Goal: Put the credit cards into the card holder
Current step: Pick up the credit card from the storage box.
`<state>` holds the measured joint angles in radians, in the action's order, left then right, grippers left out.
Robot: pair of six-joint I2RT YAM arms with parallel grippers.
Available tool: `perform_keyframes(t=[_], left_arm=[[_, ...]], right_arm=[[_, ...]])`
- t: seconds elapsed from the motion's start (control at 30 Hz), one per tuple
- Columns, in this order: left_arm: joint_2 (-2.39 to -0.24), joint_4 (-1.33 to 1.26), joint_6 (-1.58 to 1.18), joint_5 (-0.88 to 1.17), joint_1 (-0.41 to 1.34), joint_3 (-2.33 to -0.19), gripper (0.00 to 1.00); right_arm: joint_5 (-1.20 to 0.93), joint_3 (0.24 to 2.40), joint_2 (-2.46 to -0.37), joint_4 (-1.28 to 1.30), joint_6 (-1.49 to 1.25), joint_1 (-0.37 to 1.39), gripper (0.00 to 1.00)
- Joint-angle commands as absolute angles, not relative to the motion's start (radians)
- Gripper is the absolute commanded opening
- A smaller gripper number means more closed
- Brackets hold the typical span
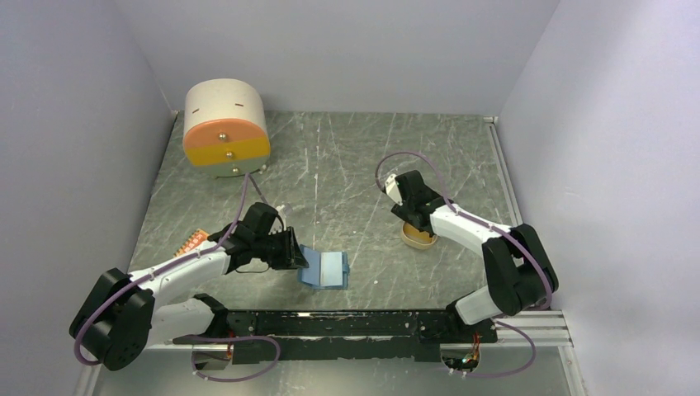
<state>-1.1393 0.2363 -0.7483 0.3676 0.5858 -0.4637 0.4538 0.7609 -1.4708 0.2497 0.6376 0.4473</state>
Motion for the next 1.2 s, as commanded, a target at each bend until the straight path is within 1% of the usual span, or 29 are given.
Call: perform_keyframes(t=[0.0, 0.13, 0.3, 0.53, 0.77, 1.17], left_arm=[[-1.144, 0.214, -0.754, 0.387, 0.581, -0.483, 0.31], [-1.140, 0.213, -0.757, 0.389, 0.581, -0.481, 0.31], [-1.140, 0.214, -0.756, 0.389, 0.581, -0.484, 0.31], [-1.141, 0.215, -0.758, 0.396, 0.580, -0.491, 0.31], [-1.138, 0.218, -0.760, 0.394, 0.581, -0.493, 0.31], [-1.153, 0.188, -0.772, 0.409, 0.582, -0.481, 0.31]], right_arm=[[0.500, 0.753, -1.478, 0.214, 0.653, 0.446, 0.65], [0.541, 0.757, -1.457, 0.204, 0.654, 0.446, 0.57], [0.534, 0.759, -1.416, 0.199, 0.651, 0.448, 0.49], [0.519, 0.764, -1.396, 0.213, 0.652, 0.449, 0.44], [0.492, 0.773, -1.390, 0.231, 0.646, 0.451, 0.32], [0.459, 0.796, -1.368, 0.276, 0.623, 0.460, 0.23]])
